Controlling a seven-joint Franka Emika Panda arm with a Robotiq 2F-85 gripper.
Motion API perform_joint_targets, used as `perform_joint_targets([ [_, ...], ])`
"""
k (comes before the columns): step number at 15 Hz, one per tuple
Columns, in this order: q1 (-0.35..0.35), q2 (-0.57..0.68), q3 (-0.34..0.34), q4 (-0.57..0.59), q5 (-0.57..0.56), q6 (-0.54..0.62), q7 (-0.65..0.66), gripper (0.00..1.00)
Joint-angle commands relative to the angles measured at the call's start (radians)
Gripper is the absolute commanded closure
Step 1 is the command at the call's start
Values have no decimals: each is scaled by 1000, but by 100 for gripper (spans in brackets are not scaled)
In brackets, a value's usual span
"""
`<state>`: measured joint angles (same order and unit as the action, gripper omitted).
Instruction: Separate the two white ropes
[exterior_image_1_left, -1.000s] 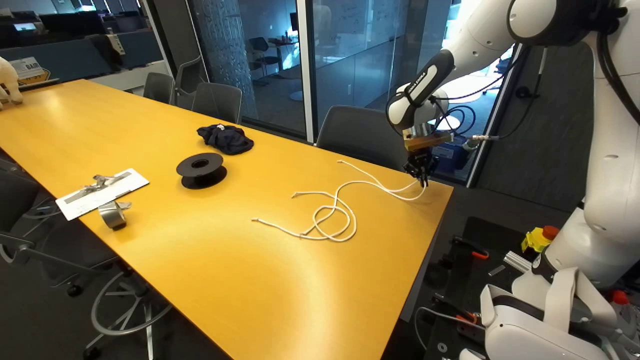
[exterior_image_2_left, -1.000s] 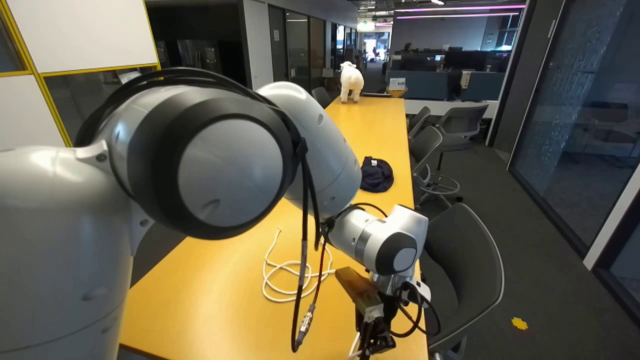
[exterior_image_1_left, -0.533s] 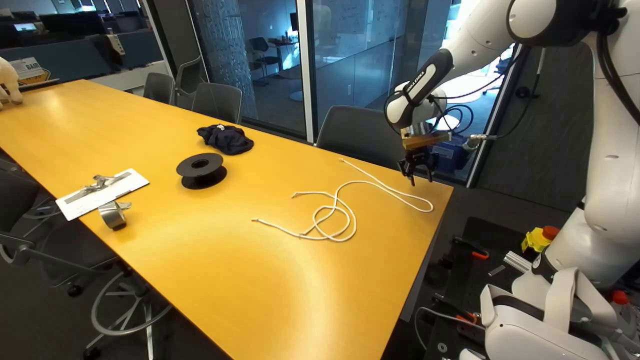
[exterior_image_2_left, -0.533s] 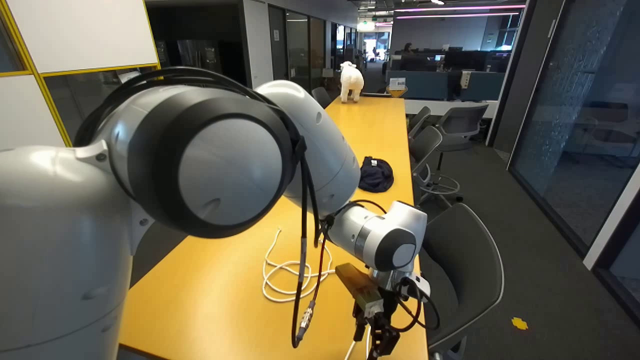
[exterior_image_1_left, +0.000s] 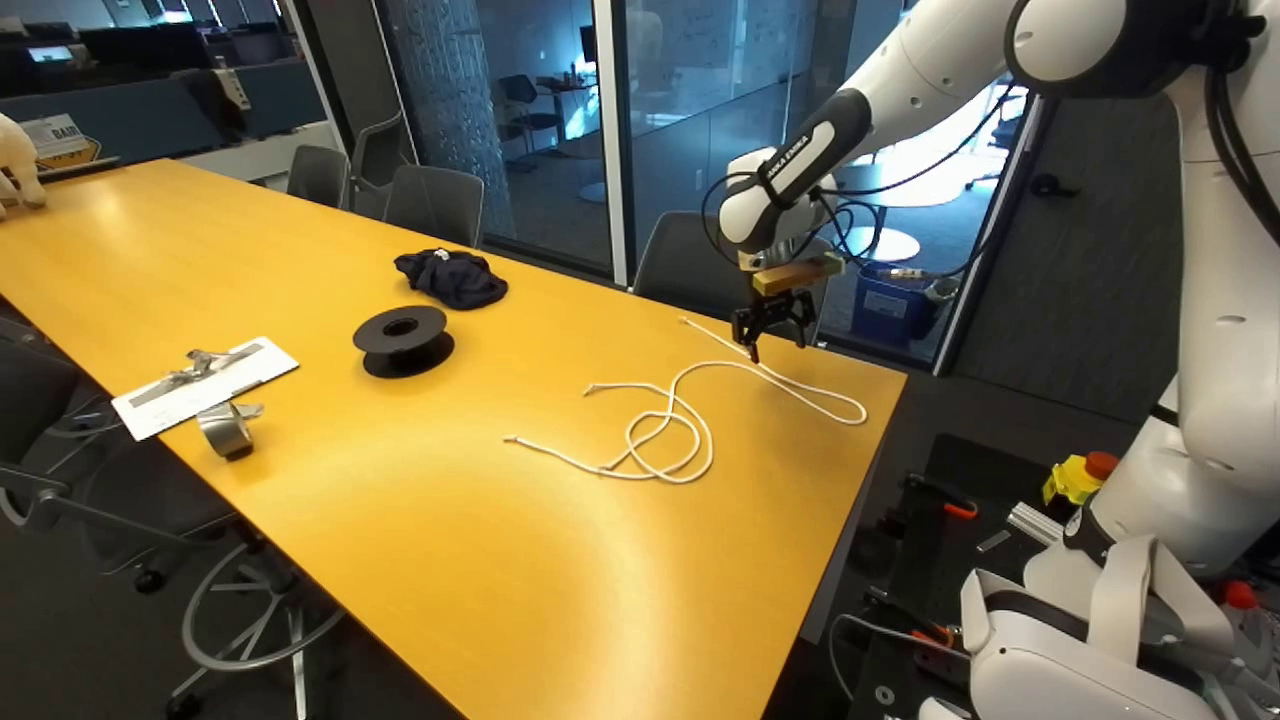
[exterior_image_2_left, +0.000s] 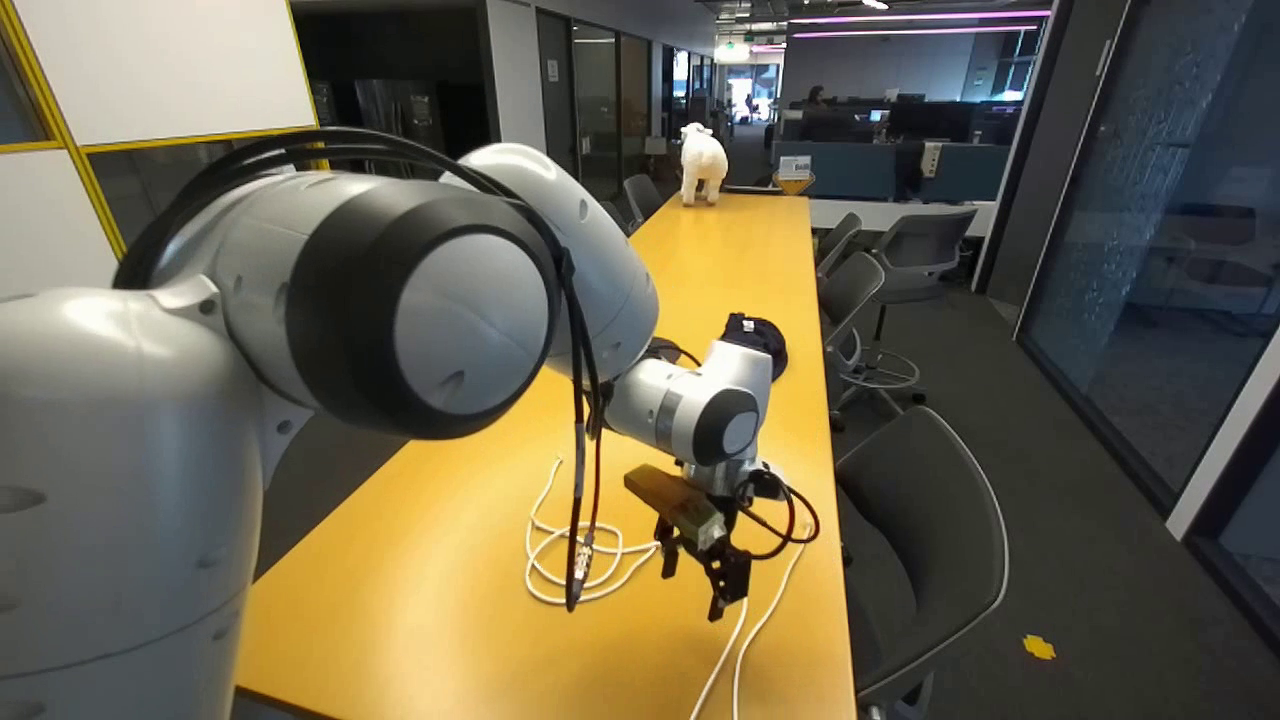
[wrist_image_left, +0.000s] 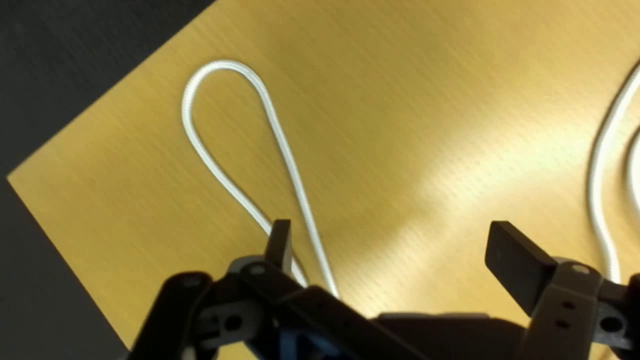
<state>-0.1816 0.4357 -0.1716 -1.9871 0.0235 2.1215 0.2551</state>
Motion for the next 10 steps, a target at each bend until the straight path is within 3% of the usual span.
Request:
perform_joint_targets([
  [1,20,61,50,84,47,34,-65,0],
  [10,33,261,170,275,278,149,-61,0],
])
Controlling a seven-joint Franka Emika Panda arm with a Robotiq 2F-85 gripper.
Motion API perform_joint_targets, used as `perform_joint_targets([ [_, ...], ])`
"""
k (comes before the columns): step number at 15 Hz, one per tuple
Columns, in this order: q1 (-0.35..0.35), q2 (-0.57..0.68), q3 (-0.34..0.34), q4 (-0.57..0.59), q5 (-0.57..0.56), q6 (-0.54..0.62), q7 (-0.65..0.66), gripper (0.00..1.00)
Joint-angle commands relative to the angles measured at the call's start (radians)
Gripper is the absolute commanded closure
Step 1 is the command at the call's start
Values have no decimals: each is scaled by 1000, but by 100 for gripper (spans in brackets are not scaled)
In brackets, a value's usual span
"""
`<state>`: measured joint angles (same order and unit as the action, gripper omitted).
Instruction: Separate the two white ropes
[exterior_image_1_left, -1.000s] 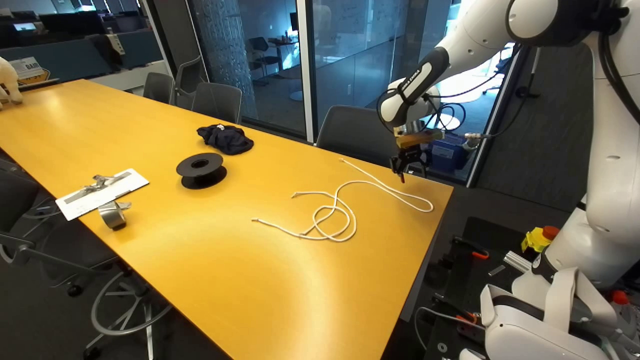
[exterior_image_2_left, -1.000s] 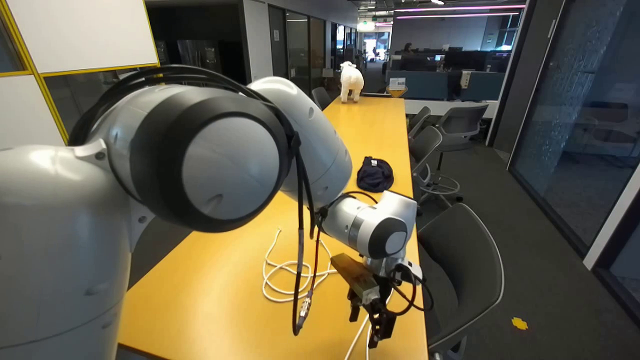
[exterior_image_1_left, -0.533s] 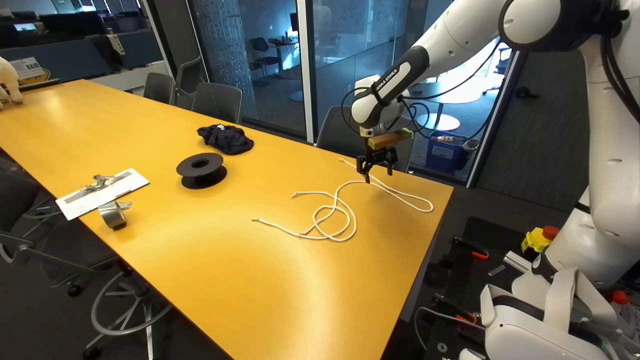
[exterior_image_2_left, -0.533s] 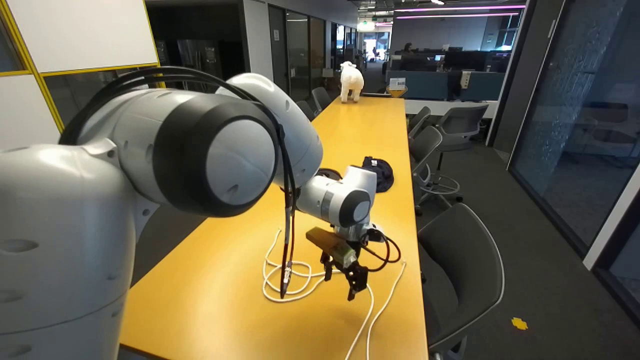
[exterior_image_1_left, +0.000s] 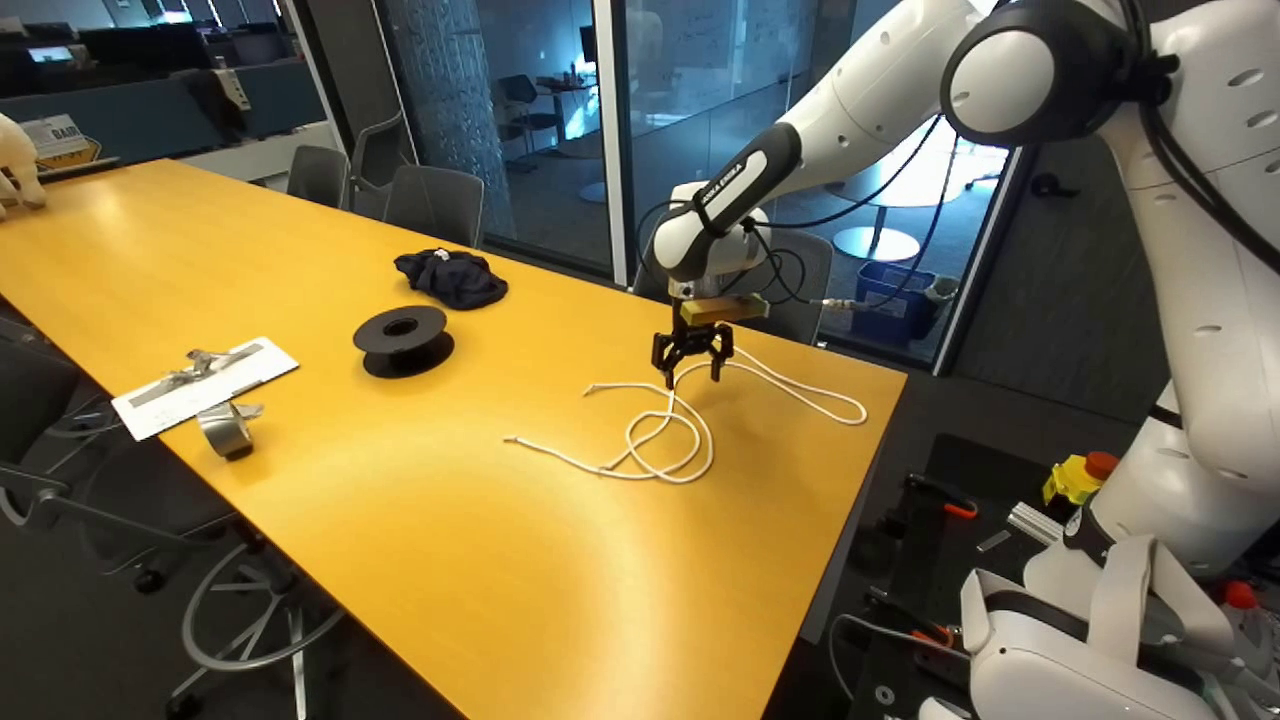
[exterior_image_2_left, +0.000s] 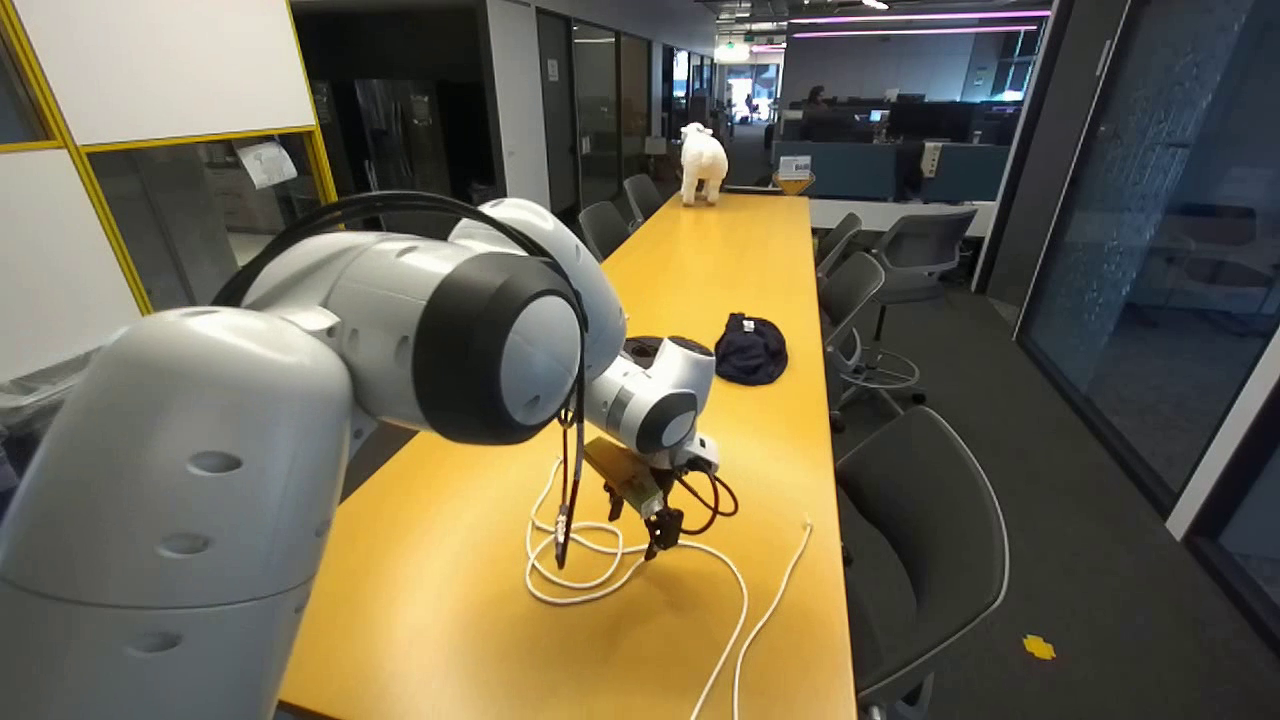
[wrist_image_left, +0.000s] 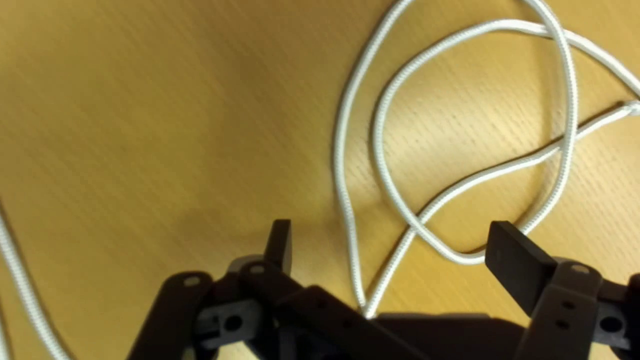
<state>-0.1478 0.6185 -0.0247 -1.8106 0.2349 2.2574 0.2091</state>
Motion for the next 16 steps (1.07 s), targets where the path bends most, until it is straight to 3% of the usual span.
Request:
perform_joint_targets([
  [1,-1,102,29,125,82,16,-14,0],
  [7,6,199,28,239,109,29,14,0],
  [16,14,231,20,264,133,27,104,0],
])
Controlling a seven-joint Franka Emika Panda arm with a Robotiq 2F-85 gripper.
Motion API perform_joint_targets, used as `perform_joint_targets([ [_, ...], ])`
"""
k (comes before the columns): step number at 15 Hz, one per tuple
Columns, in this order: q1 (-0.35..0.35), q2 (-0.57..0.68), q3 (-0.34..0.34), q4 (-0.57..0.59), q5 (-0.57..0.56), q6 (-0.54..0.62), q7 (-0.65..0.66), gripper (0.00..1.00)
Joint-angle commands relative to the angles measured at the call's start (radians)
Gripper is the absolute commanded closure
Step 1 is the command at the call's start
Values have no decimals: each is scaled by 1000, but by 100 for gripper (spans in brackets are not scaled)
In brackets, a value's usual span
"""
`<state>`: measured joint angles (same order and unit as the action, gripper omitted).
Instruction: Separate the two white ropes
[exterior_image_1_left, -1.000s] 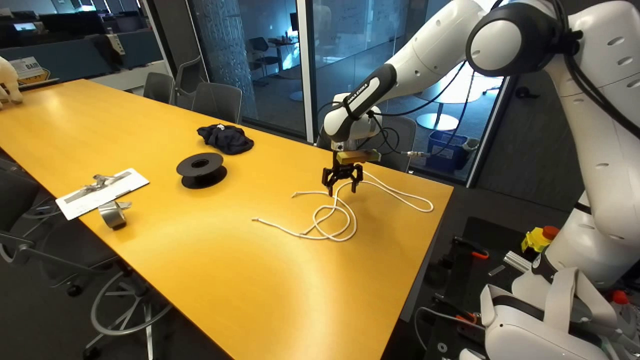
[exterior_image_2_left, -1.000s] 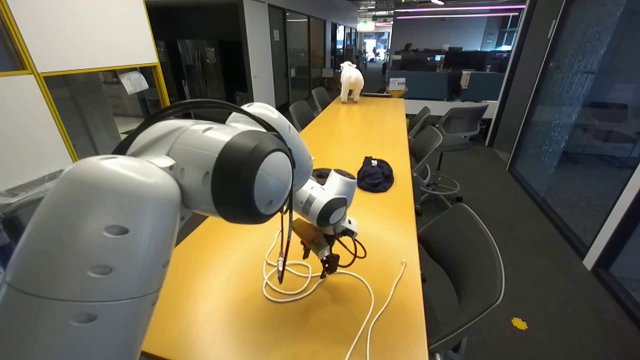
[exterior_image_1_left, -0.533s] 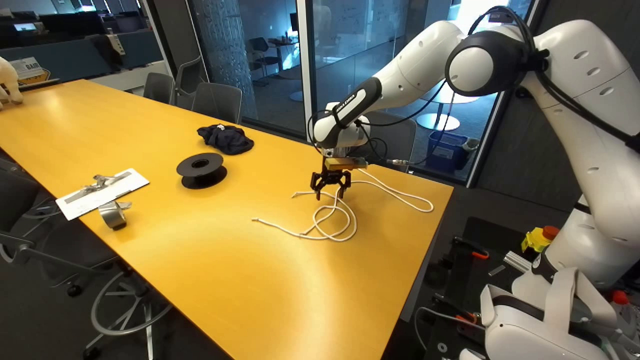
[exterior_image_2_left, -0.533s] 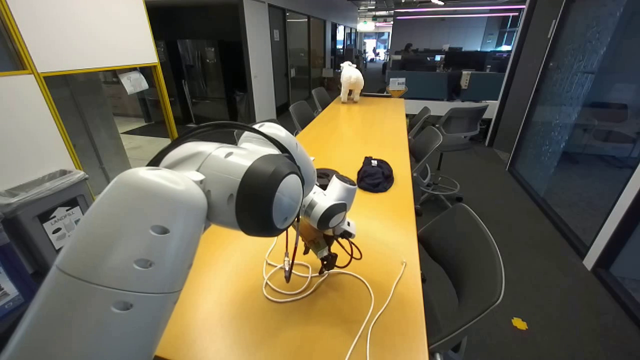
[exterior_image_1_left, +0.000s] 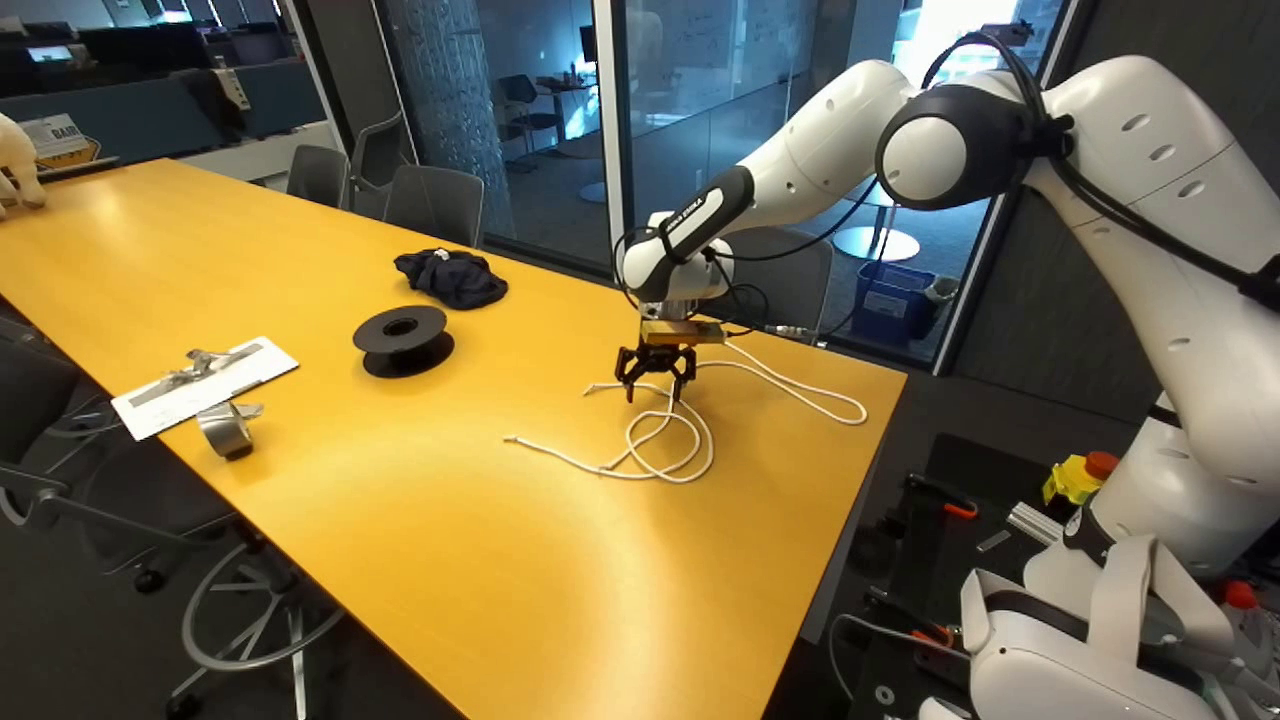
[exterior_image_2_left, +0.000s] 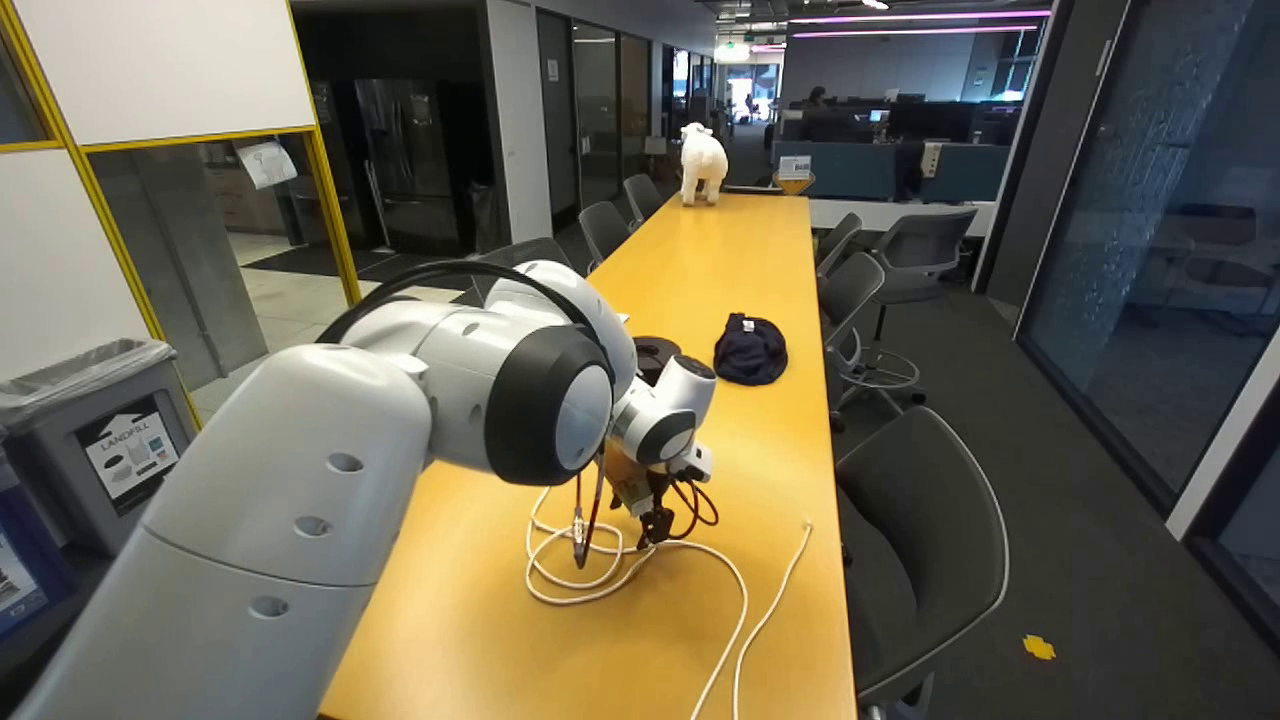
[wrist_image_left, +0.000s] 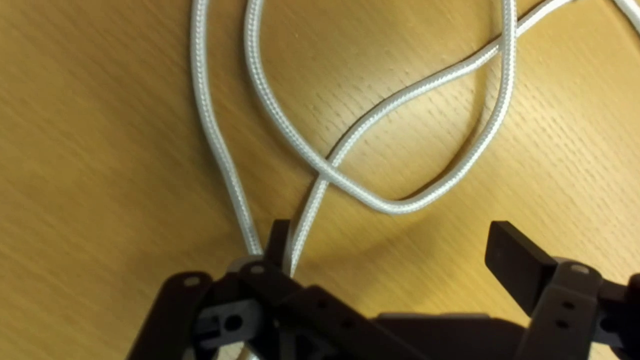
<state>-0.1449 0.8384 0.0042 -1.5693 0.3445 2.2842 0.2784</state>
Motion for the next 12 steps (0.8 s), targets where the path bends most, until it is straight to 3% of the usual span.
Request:
perform_joint_targets([
  [1,15,10,-12,16,21,3,47,0],
  [12,94,15,-88,-26,-26,122,189,0],
])
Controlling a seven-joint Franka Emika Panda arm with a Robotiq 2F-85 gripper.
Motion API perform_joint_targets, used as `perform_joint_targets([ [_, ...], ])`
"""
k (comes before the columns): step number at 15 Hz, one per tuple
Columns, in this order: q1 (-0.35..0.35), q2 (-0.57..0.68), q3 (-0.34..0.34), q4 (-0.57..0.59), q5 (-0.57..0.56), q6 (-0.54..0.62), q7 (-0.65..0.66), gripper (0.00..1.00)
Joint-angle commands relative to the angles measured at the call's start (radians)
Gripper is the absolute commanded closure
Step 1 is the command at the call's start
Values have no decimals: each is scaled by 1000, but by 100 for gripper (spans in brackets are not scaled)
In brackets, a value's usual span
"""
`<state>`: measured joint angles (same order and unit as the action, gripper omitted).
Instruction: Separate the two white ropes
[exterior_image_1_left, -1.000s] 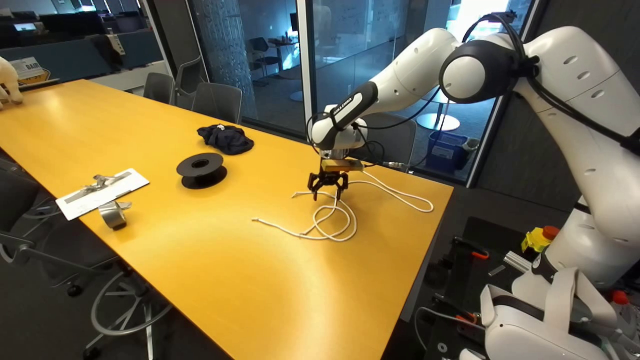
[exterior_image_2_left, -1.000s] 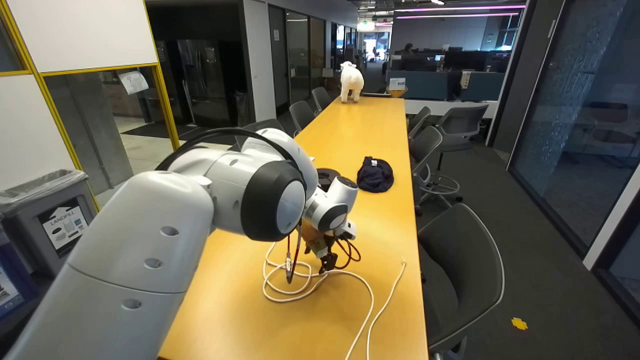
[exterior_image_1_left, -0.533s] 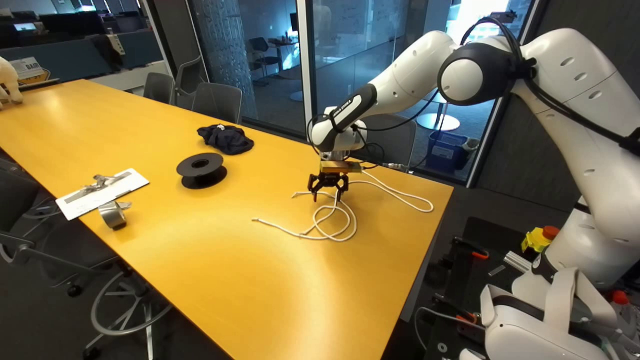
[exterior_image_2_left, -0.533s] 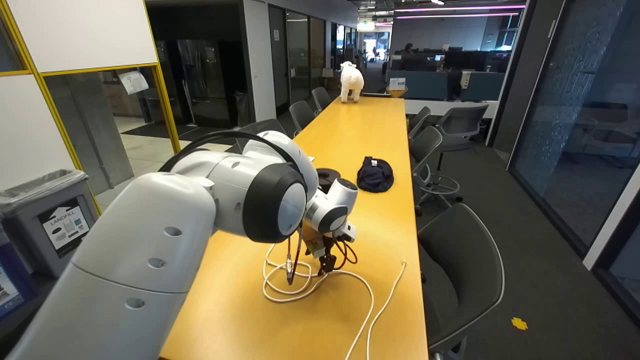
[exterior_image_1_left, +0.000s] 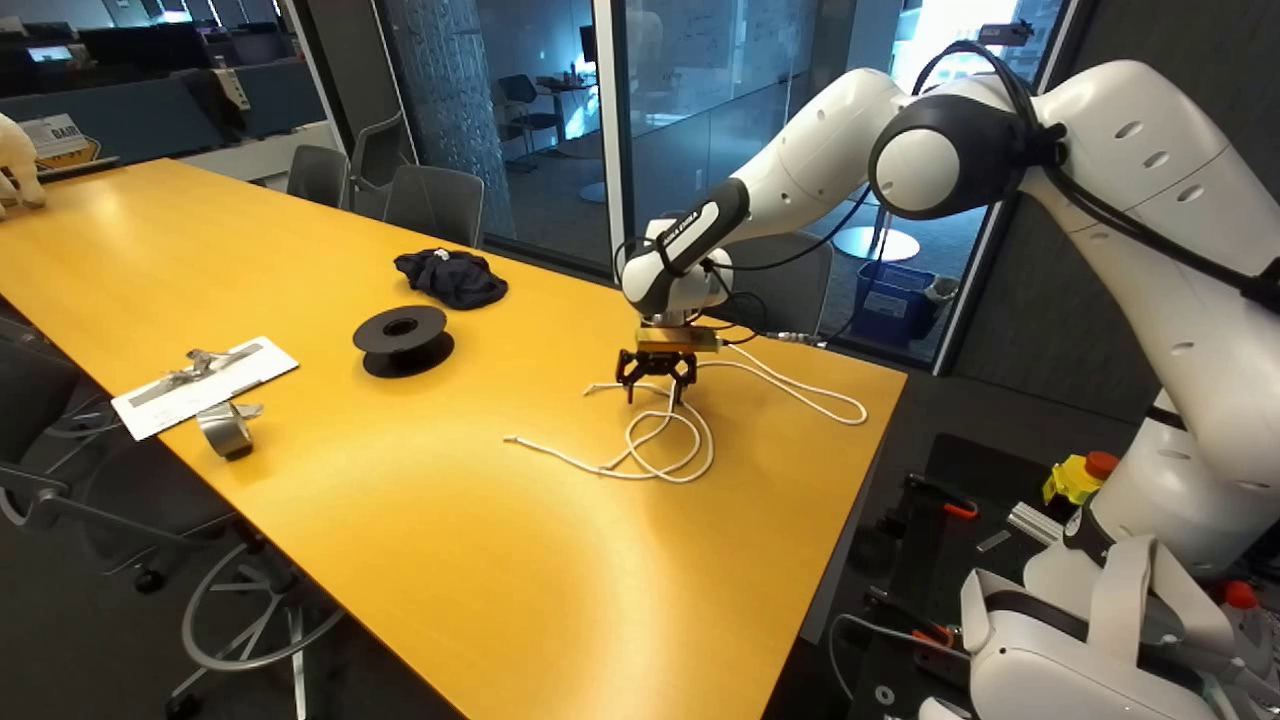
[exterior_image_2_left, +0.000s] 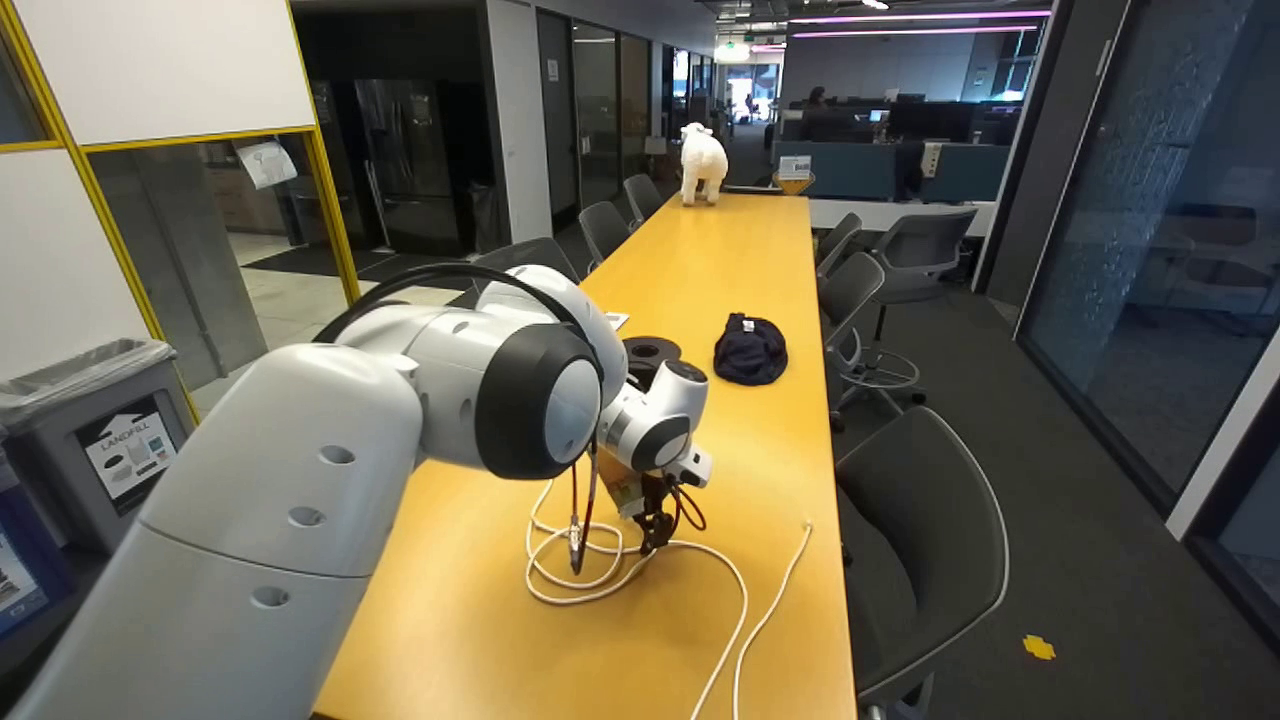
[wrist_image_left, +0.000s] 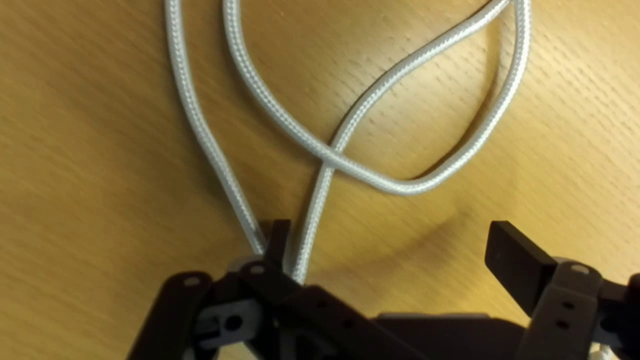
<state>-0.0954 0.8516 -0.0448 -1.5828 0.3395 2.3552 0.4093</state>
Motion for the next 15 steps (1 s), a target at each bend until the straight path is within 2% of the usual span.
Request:
perform_joint_targets([
  [1,53,5,-48,-14,-26,60,72,0],
  [9,135,-3,-124,-43,-105,117,172,0],
  [15,155,-11,-122,-54,-135,127,195,0],
])
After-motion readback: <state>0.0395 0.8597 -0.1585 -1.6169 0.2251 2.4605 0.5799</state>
